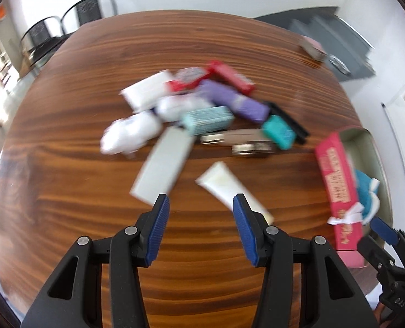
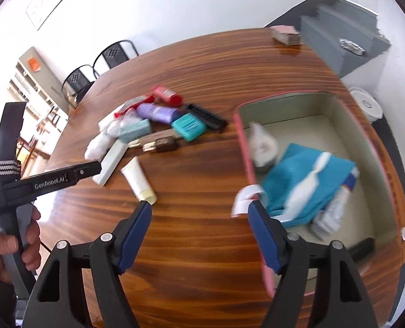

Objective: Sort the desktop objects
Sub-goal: 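Move both open tools back over the item pile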

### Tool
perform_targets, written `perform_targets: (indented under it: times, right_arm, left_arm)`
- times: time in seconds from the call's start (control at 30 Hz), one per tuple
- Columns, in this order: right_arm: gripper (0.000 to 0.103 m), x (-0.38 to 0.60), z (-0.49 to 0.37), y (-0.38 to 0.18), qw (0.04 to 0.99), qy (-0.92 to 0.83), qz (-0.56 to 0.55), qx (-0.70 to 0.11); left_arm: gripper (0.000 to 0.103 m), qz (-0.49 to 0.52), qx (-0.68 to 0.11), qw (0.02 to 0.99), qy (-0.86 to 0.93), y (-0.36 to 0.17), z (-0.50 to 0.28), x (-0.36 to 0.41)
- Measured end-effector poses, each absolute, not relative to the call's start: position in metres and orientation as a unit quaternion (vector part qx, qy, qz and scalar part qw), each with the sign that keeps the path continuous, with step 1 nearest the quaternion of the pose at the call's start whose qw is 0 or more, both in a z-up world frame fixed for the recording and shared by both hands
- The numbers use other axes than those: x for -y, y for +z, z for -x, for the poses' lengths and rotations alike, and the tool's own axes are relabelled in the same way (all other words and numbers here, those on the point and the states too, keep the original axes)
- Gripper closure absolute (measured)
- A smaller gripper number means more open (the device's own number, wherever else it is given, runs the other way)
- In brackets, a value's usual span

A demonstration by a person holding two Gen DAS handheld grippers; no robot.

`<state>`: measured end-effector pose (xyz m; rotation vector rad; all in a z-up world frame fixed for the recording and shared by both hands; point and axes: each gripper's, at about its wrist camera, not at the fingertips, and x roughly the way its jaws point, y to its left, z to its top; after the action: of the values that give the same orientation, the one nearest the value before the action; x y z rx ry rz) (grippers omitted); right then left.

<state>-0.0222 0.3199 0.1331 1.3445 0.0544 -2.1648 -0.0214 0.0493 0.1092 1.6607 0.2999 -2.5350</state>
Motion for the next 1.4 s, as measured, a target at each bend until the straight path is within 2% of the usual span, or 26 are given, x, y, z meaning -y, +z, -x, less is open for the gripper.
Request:
perform_targets:
  times: [0.5, 0.77, 1.13, 1.4]
  right_arm:
    - [0.024, -0.255, 0.011, 0.107, 0.318, -0.776, -0.542, -0.052]
    - [0.024, -0.232, 0.005, 0.103, 0.315, -0.768, -0.554, -0.059]
    - [0.024, -0.215, -0.001, 0.099, 0.295, -0.768, -0.565, -0.067]
    - [0.024, -0.215, 0.0, 0.094, 0.27, -0.771, -0.573, -0.062]
  left_arm:
    - [0.051, -0.56, -0.106, 0.093, -0.816, 0.097, -0.005, 0.019]
    - [0.051, -0.576, -0.177, 0.059, -0.796, 0.078, -0.017, 0.056]
    - [0.051, -0.588, -0.14, 0.054, -0.795, 0.07, -0.009, 0.073]
    - [0.051, -0.573, -0.129, 0.014, -0.809, 0.073, 0.023, 0.077]
